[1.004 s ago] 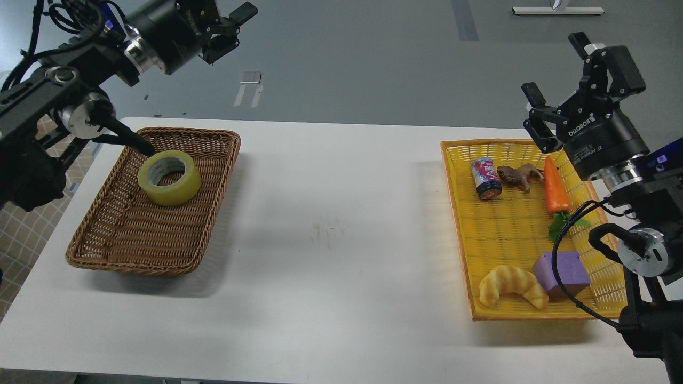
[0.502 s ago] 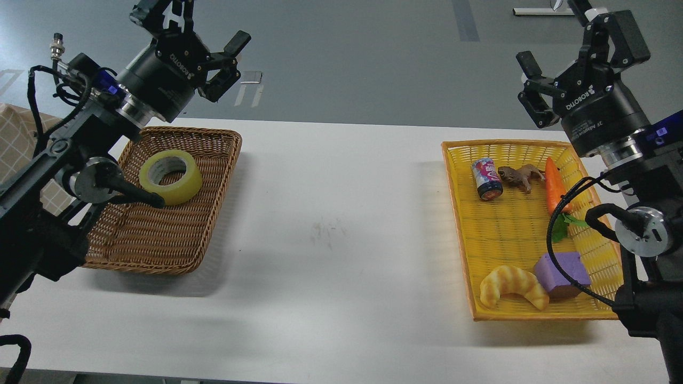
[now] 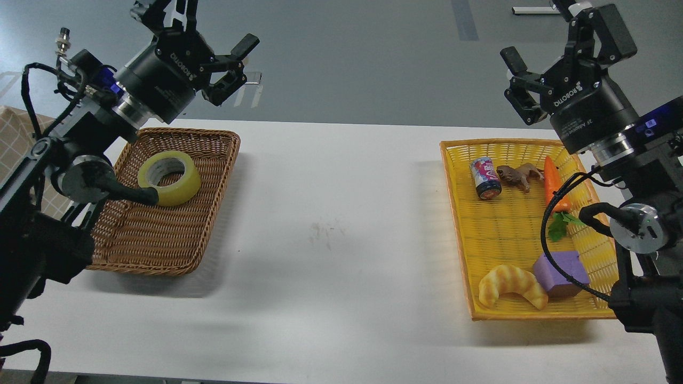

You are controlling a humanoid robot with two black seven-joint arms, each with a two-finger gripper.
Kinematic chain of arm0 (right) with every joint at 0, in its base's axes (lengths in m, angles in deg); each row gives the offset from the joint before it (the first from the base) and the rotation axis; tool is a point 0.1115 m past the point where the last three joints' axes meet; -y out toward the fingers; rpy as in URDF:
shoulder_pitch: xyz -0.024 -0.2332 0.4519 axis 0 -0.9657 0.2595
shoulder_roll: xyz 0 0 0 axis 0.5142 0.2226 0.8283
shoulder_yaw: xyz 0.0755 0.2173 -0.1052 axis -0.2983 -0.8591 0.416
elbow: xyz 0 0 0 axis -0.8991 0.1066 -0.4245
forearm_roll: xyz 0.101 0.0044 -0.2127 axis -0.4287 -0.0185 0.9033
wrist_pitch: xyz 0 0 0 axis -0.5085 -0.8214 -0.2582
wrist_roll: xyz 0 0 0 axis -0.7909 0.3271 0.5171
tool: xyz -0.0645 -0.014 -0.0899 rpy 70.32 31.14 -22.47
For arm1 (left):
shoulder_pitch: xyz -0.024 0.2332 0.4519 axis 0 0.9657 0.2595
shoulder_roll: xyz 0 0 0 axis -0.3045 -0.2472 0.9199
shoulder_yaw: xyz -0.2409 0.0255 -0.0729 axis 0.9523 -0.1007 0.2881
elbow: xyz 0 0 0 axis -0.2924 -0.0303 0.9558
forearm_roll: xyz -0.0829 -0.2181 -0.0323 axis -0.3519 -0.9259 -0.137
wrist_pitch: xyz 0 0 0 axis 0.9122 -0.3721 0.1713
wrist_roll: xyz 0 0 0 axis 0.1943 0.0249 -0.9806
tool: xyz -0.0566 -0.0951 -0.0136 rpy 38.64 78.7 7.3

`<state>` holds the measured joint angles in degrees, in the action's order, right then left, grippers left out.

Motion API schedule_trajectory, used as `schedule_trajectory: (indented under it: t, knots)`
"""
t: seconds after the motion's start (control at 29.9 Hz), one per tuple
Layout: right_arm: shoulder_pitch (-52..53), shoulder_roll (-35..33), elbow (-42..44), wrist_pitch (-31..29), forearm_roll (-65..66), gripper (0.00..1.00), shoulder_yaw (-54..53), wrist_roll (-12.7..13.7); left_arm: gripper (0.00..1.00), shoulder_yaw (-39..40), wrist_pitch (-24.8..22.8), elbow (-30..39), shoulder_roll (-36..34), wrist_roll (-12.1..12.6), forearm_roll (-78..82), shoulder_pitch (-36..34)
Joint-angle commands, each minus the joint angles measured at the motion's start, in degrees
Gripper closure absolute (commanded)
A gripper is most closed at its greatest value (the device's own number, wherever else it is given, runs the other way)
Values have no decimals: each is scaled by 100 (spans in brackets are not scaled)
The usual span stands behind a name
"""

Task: Place and transfer tape with both arms

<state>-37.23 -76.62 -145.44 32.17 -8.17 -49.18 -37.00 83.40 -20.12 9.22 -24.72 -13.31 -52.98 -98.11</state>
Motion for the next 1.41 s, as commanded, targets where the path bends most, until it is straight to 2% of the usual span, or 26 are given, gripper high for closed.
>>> schedule_trajectory:
  t: [0.0, 0.2, 1.37]
  knots:
    - [-3, 64, -10, 6, -11, 0, -22, -6, 2, 70, 17, 45, 140, -1, 6, 123]
    - [6, 81, -27, -3, -11, 0, -13, -6, 2, 132, 17, 45, 325, -1, -3, 176]
    - [-47, 64, -308, 6, -11, 0, -5, 3, 2, 149, 35, 54, 298, -1, 14, 237]
